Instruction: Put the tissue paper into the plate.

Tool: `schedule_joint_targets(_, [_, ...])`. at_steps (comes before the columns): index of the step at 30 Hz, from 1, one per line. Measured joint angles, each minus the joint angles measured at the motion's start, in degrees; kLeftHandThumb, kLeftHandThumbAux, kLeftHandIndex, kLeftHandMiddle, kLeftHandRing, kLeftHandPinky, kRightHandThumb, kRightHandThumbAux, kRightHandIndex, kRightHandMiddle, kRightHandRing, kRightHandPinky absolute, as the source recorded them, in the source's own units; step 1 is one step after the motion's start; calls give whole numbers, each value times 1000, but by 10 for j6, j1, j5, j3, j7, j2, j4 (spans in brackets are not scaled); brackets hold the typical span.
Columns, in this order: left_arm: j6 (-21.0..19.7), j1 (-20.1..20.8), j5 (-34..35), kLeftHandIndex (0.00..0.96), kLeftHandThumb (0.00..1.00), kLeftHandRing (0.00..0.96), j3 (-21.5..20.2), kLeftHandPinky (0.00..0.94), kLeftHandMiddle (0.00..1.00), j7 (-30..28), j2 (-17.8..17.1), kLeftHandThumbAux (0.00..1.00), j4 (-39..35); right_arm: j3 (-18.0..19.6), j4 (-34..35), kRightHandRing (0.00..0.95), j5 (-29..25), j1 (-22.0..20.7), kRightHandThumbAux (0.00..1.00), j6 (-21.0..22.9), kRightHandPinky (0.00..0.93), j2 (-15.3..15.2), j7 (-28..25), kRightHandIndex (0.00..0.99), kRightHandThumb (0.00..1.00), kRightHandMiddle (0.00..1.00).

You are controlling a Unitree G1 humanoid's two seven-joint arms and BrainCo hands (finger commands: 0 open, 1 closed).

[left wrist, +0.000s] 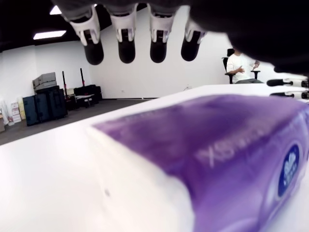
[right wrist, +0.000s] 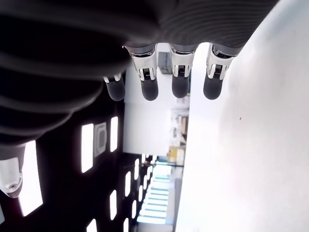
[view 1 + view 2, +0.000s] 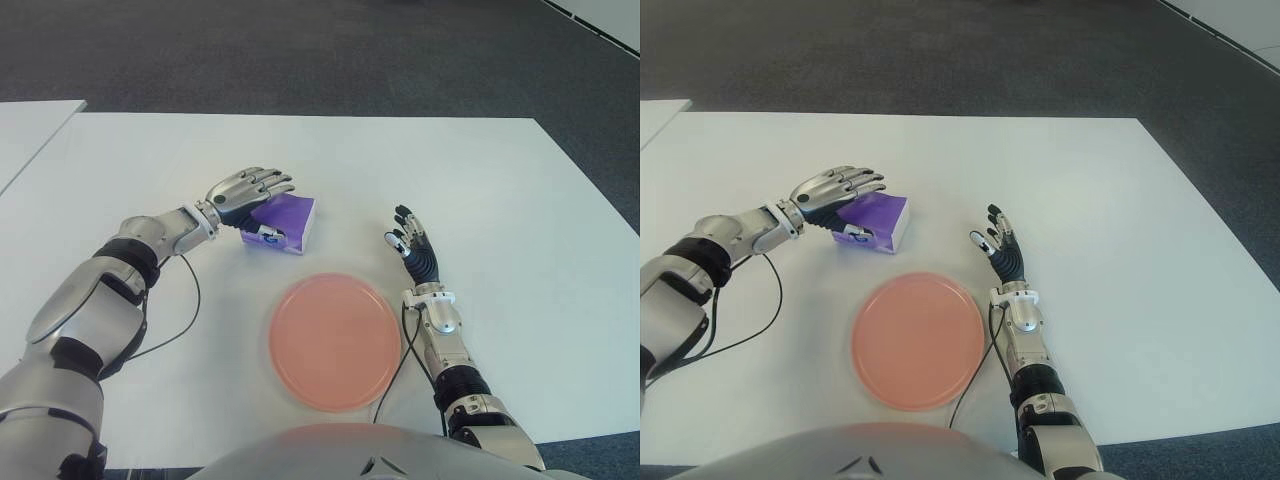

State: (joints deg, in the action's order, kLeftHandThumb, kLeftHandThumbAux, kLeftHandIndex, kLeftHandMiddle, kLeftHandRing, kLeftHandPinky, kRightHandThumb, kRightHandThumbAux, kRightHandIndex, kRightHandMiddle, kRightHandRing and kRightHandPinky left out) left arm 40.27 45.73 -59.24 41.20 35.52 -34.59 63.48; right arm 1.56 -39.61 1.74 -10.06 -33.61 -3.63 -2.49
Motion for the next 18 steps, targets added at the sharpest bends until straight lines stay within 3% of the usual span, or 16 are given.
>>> schedule_joint_targets(18, [-72, 0, -33, 0, 395, 0, 76, 0, 0, 40, 48, 134, 51, -1, -19, 0, 3, -14, 469, -1, 0, 4, 10, 0, 0, 0])
